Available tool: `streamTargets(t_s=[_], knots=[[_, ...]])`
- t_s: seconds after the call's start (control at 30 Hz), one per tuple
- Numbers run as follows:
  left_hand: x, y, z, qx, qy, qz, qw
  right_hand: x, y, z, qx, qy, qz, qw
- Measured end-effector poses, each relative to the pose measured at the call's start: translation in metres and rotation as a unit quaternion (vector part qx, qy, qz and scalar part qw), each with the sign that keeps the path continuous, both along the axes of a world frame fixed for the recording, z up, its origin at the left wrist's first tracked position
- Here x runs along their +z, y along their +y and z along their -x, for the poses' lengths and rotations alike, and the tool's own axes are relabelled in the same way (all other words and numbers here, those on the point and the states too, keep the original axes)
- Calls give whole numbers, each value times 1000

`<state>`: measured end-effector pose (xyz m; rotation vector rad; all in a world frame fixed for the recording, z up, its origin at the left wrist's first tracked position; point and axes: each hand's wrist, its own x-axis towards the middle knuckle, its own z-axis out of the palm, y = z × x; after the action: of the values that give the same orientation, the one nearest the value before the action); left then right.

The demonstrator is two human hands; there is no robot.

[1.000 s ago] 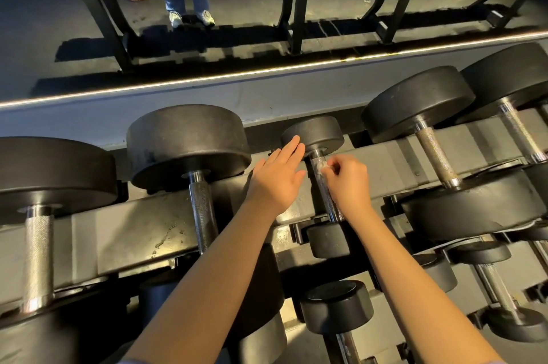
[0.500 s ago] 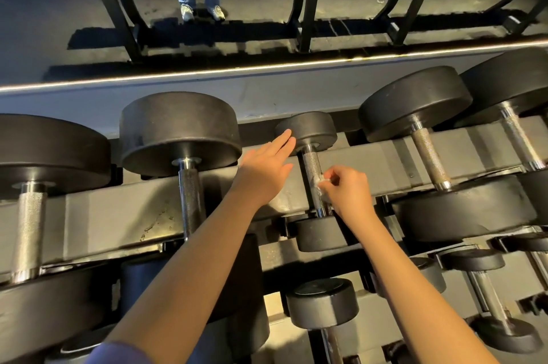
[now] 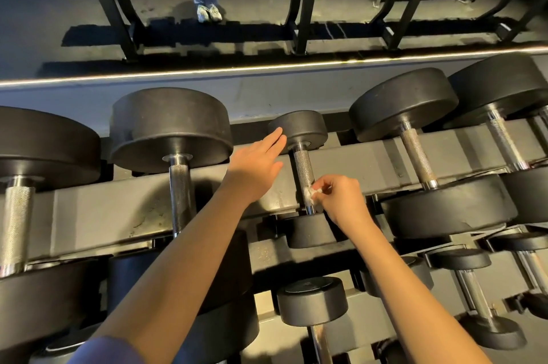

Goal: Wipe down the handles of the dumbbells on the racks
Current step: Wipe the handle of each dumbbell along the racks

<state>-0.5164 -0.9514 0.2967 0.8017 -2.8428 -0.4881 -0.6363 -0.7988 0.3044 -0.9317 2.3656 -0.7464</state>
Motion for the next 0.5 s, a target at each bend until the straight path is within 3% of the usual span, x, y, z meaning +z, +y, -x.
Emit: streamTargets(t_s=[0.27, 0.5], knots=[[5, 4, -3, -10, 4, -20, 1000, -2, -42, 4, -78, 45, 133, 987], [6, 7, -1, -5, 25, -15, 1000, -2, -35, 3, -91, 28, 82, 992]])
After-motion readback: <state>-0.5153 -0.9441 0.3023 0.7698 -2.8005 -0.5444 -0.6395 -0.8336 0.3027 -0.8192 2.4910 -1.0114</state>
